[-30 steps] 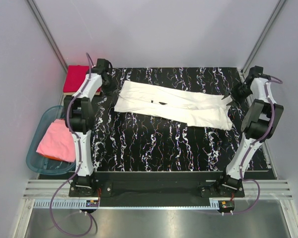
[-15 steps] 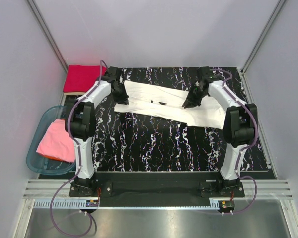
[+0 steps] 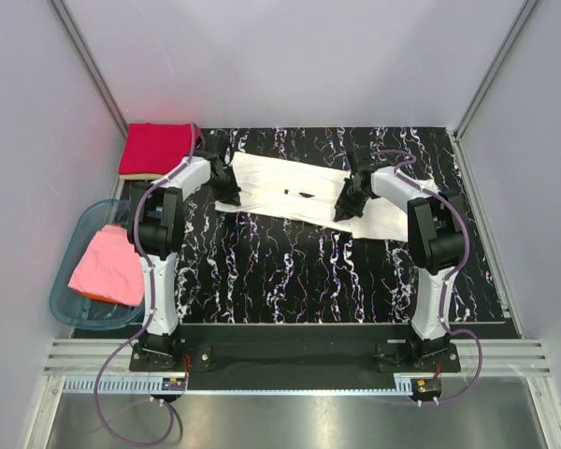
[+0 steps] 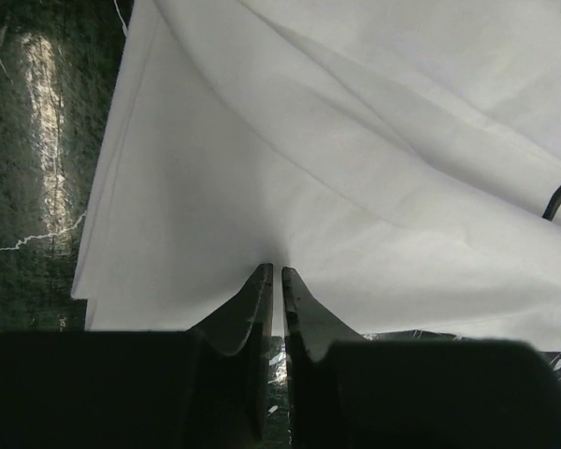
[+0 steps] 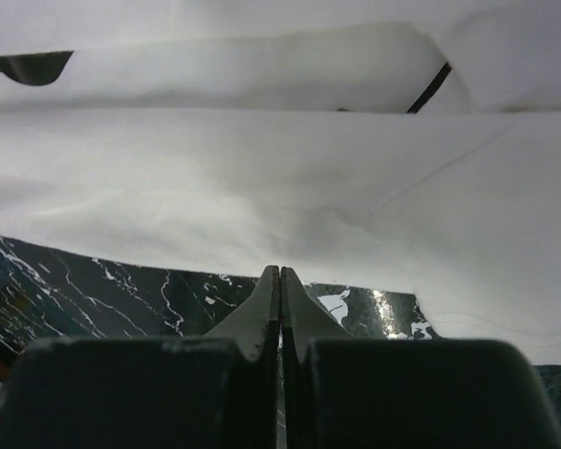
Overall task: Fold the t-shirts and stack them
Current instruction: Fold the tshirt
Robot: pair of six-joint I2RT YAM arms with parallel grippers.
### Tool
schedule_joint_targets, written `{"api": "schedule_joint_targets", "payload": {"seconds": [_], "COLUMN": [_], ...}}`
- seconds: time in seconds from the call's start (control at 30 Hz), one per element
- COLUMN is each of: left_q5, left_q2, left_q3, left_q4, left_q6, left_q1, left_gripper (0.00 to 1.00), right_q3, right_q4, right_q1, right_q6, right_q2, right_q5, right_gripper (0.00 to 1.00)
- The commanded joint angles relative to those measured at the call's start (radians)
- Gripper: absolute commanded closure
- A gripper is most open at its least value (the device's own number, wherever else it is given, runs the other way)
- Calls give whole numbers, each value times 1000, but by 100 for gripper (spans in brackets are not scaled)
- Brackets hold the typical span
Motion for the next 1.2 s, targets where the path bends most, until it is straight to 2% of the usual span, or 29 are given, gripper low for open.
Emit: {"api": "schedule_joint_targets", "payload": {"seconds": [0.0, 0.87, 1.17], "left_q5": [10, 4, 4], "left_q2": [4, 30, 27], "left_q3": [-14, -12, -9], "left_q4": [30, -15, -21], "left_q6": [3, 11, 14], "left_q1": [12, 43, 43], "left_gripper": [88, 91, 92], "right_q3": [33, 214, 320], "right_q4": [39, 28, 27], "right_q1": [-2, -37, -53], "right_q6": [20, -37, -50], "right_q2": [21, 147, 194], "right_q5": [65, 235, 193], "right_gripper": [100, 100, 100]}}
